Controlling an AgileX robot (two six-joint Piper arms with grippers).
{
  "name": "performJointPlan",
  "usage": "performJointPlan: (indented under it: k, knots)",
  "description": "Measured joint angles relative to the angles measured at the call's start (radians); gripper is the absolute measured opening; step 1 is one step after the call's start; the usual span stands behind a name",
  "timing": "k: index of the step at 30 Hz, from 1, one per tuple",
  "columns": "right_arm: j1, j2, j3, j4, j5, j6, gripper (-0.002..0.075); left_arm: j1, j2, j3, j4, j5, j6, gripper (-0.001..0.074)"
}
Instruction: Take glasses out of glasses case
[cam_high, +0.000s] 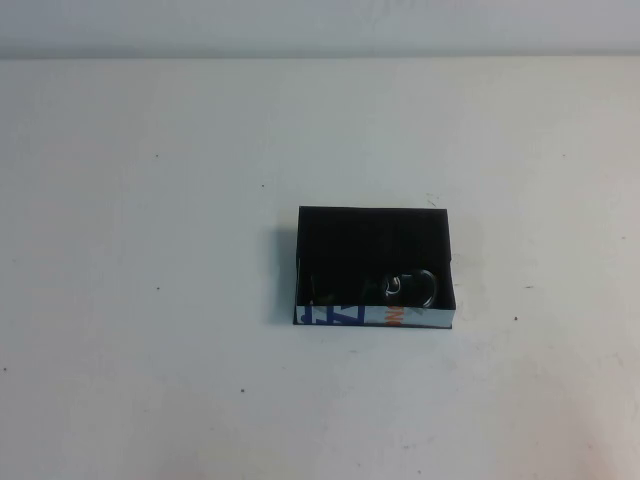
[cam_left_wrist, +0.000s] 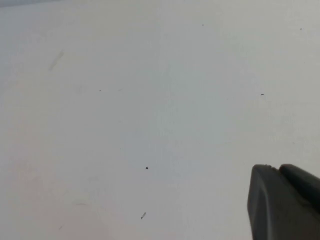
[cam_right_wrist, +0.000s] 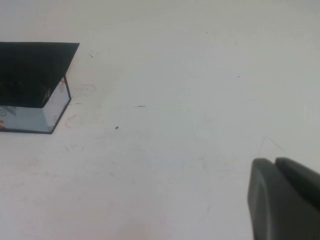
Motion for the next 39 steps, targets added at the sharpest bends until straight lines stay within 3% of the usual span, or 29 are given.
performJointPlan:
  k: [33,39]
  knots:
    - [0.0,0.0,0.0,-0.008,0.0,0.0,-0.0018,0.0,0.0,0.0,0.0,0.0,0.0,-0.0004]
    - [0.0,0.0,0.0,0.14,-0.061,0.0,-0.0018,0.0,0.0,0.0,0.0,0.0,0.0,-0.0004]
